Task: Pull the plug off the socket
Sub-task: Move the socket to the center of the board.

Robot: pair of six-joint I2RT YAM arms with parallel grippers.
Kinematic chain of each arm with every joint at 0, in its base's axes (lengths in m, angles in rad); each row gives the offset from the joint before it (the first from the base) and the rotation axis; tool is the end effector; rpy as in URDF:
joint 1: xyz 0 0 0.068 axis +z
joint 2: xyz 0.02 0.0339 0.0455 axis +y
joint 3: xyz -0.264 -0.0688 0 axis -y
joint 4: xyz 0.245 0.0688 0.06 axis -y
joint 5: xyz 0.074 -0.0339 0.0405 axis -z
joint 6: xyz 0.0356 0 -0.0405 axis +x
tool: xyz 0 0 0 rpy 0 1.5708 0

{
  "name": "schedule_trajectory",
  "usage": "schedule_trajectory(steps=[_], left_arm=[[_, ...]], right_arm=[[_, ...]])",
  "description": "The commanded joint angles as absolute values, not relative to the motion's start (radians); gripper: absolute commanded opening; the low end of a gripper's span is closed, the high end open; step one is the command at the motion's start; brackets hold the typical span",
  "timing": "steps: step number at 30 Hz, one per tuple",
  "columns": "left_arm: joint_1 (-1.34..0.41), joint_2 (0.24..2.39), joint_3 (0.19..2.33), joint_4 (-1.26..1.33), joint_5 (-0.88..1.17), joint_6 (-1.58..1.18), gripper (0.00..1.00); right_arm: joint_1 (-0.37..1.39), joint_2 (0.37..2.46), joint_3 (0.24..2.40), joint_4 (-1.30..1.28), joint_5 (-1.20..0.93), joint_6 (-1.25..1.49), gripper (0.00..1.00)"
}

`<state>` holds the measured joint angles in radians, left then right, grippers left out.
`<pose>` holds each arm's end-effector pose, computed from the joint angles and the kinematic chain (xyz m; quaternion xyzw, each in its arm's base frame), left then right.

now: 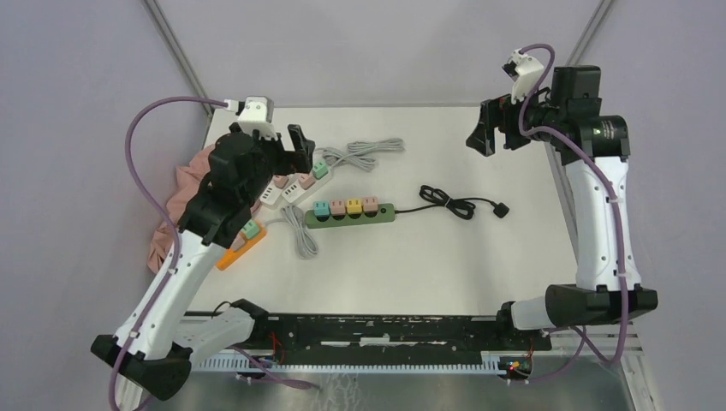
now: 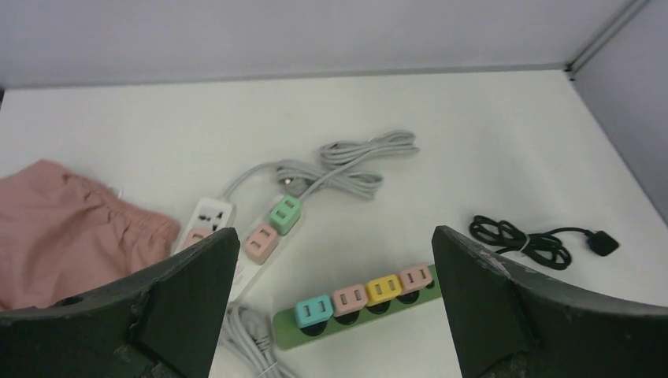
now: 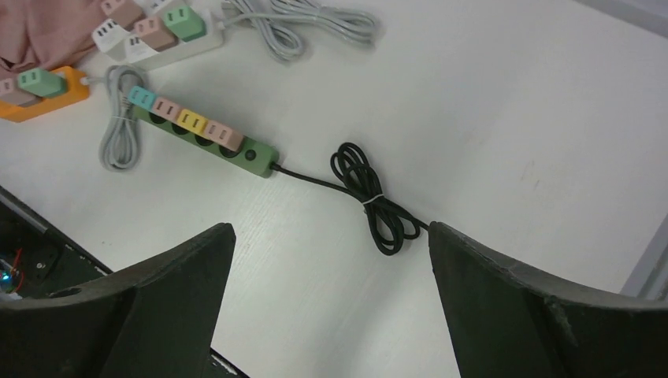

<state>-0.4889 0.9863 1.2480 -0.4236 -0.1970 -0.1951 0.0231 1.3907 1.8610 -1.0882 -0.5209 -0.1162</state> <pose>0.1824 -0.0892 0.4375 0.0480 0.7594 -0.1455 0.6323 0.2489 0.0235 0.4770 -0.1776 0.8484 0.2080 0.4533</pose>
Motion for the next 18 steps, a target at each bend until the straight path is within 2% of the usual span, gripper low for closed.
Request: schedule_trajectory(steps=[1, 7, 13, 18], left_arm=[[-0.359, 1.023, 1.196, -0.382, -0.119, -0.272, 0.99], [-0.206, 1.071, 1.086, -0.345, -0.02, -0.343, 0.96], [-0.115, 1.074, 0.985, -0.309, 0.045, -0.391, 0.94], [-0.078, 1.06, 0.903, -0.253, 0.141, -0.426, 0.95]], right_arm=[[0.016, 1.438, 1.823, -1.011, -0.382, -0.066, 1.0], [0.013, 1.473, 1.725, -0.953, -0.393, -0.108, 1.0], [0.023, 1.474, 1.625, -0.974, -0.568, -0.276, 1.0], [0.027, 1.464, 1.547, -1.027, -0.694, -0.437, 1.0]])
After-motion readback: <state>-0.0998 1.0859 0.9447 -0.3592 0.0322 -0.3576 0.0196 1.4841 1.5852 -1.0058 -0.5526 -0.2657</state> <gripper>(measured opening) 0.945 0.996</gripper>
